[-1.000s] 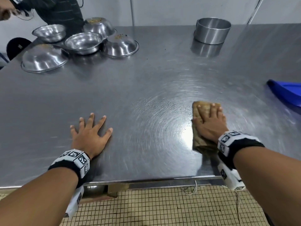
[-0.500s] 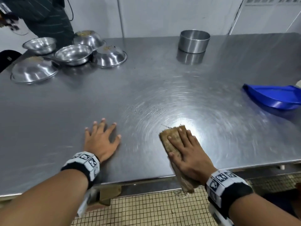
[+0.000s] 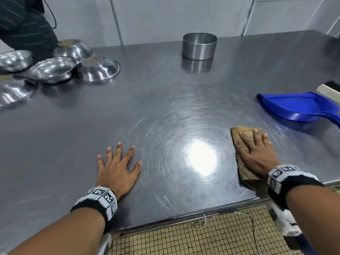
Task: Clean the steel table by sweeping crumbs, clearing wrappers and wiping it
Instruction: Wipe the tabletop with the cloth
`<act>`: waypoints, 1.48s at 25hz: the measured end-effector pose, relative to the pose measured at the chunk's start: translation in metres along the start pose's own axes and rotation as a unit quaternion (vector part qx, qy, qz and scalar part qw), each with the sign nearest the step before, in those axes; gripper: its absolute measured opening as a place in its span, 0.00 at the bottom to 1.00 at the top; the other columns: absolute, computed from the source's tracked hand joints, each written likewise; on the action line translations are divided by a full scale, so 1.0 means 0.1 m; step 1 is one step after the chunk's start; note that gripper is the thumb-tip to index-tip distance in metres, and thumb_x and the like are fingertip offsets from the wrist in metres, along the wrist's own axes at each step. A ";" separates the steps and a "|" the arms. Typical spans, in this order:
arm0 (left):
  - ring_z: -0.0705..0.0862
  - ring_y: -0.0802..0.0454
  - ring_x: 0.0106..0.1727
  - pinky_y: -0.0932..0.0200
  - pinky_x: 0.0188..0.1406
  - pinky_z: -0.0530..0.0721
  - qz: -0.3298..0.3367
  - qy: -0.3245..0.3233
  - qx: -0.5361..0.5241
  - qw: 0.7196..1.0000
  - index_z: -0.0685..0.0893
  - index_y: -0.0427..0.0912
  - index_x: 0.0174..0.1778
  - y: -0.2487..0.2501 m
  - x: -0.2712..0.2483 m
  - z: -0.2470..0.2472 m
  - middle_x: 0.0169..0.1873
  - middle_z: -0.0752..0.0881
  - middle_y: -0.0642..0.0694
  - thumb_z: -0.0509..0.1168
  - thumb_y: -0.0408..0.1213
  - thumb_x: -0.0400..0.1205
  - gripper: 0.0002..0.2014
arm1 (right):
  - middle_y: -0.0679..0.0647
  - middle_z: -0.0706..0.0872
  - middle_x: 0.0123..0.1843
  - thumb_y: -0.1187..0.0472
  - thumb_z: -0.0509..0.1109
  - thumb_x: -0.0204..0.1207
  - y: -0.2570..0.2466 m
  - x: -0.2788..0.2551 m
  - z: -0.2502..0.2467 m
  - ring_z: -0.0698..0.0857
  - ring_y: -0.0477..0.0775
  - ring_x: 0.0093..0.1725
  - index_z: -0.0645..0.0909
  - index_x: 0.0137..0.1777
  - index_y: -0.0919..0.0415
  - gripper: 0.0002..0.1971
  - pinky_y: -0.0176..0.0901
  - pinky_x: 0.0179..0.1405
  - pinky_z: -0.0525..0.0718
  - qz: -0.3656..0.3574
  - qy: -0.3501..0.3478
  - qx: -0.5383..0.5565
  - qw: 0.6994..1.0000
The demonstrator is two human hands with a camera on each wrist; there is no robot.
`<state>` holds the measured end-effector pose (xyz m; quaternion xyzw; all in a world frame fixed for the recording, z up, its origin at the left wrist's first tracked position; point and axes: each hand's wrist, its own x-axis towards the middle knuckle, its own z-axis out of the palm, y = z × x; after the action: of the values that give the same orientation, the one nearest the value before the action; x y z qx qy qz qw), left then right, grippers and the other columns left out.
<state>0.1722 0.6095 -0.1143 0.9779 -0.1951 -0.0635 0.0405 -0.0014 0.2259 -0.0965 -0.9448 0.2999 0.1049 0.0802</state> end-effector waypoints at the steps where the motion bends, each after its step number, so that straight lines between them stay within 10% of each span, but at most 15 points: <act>1: 0.43 0.41 0.86 0.35 0.83 0.40 -0.001 -0.001 -0.003 1.000 0.51 0.65 0.84 0.00 0.01 0.00 0.87 0.44 0.51 0.45 0.66 0.82 0.32 | 0.59 0.35 0.86 0.32 0.33 0.76 -0.02 0.08 -0.01 0.34 0.64 0.84 0.42 0.85 0.43 0.37 0.61 0.83 0.36 0.019 0.009 0.027 0.999; 8: 0.43 0.41 0.86 0.35 0.83 0.41 -0.004 -0.005 0.010 1.000 0.49 0.66 0.84 0.02 0.00 0.00 0.86 0.44 0.51 0.43 0.67 0.82 0.33 | 0.59 0.33 0.86 0.36 0.43 0.83 -0.28 0.19 -0.06 0.34 0.64 0.84 0.41 0.85 0.42 0.32 0.58 0.82 0.36 0.048 0.002 0.059 0.997; 17: 0.43 0.40 0.86 0.34 0.82 0.40 0.007 -0.011 0.001 1.000 0.50 0.65 0.84 0.03 -0.02 -0.03 0.87 0.45 0.50 0.43 0.67 0.82 0.32 | 0.61 0.33 0.85 0.41 0.46 0.85 -1.02 -0.47 0.23 0.31 0.61 0.84 0.42 0.86 0.46 0.32 0.55 0.81 0.34 -0.110 0.003 0.068 0.992; 24: 0.48 0.39 0.86 0.35 0.82 0.44 0.041 0.005 0.014 0.999 0.59 0.60 0.84 0.13 -0.09 -0.11 0.86 0.52 0.45 0.47 0.67 0.81 0.34 | 0.51 0.32 0.85 0.38 0.49 0.83 -0.54 -0.74 0.27 0.30 0.54 0.84 0.47 0.84 0.37 0.30 0.51 0.83 0.34 -0.162 0.014 0.047 0.986; 37: 0.42 0.40 0.86 0.33 0.82 0.40 0.034 -0.063 0.015 0.997 0.47 0.66 0.84 0.99 0.48 -0.04 0.86 0.42 0.50 0.46 0.66 0.83 0.33 | 0.59 0.30 0.85 0.38 0.41 0.83 0.42 0.43 -0.24 0.30 0.62 0.83 0.39 0.85 0.42 0.32 0.56 0.82 0.34 0.011 -0.035 0.073 0.997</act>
<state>0.1797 0.4998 -0.1049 0.9652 -0.2315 -0.1209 0.0158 0.0118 0.1629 -0.0881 -0.9289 0.3137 0.1167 0.1588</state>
